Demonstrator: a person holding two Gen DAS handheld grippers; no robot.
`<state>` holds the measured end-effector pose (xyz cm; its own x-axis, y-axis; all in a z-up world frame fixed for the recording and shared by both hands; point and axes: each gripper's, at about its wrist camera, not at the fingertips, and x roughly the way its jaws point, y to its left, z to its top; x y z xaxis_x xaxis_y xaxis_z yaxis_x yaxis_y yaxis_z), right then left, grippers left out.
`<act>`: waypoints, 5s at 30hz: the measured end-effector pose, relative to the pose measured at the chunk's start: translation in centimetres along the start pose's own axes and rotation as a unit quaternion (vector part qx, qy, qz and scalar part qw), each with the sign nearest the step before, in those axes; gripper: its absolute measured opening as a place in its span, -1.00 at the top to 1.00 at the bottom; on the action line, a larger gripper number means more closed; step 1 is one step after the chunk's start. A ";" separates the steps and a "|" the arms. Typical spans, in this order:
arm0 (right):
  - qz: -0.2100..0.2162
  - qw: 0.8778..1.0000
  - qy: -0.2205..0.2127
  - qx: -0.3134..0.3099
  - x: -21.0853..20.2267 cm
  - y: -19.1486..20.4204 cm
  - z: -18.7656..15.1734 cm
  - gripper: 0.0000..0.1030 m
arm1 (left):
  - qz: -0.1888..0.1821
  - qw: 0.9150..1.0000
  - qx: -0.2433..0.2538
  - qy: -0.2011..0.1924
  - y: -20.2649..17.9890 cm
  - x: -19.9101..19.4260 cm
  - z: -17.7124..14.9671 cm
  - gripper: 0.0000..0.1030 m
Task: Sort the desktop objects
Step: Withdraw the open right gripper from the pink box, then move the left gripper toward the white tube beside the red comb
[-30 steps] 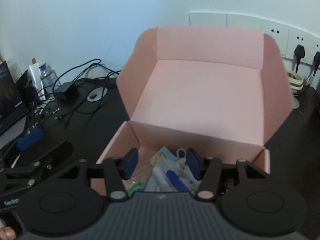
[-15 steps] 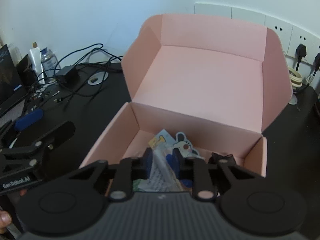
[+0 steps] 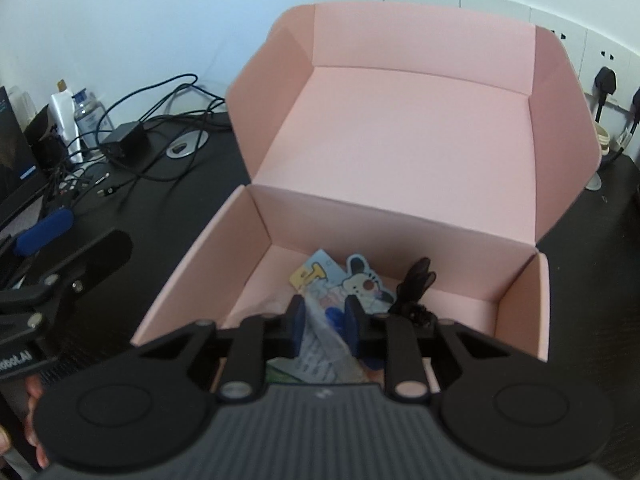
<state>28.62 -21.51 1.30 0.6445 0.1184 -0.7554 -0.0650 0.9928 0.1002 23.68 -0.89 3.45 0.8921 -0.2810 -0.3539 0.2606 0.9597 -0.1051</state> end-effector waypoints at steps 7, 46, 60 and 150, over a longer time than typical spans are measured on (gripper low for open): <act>0.035 0.997 -0.063 0.018 -2.3 -0.5 -0.6 -0.37 | -0.008 1.000 -0.005 0.000 0.1 -0.1 0.0 -0.99; -0.043 0.960 -0.263 0.090 -10.4 -5.5 -12.9 -0.99 | -0.054 0.995 0.084 -0.018 -3.3 -1.6 -1.2 -0.99; -0.018 0.957 -0.261 0.128 -10.5 -6.9 -13.3 -0.99 | -0.043 0.995 0.082 0.032 -3.6 -4.5 -2.2 -0.99; 0.044 0.956 -0.235 0.168 -10.0 -8.7 -13.2 -0.99 | -0.138 0.948 0.281 0.065 -11.5 -9.4 -6.6 -0.99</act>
<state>12.65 -31.18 -0.57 0.9244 0.1022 -0.3674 0.0630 0.9093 0.4113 9.90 -9.26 1.89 0.7185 -0.4839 -0.4996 0.6649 0.6887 0.2890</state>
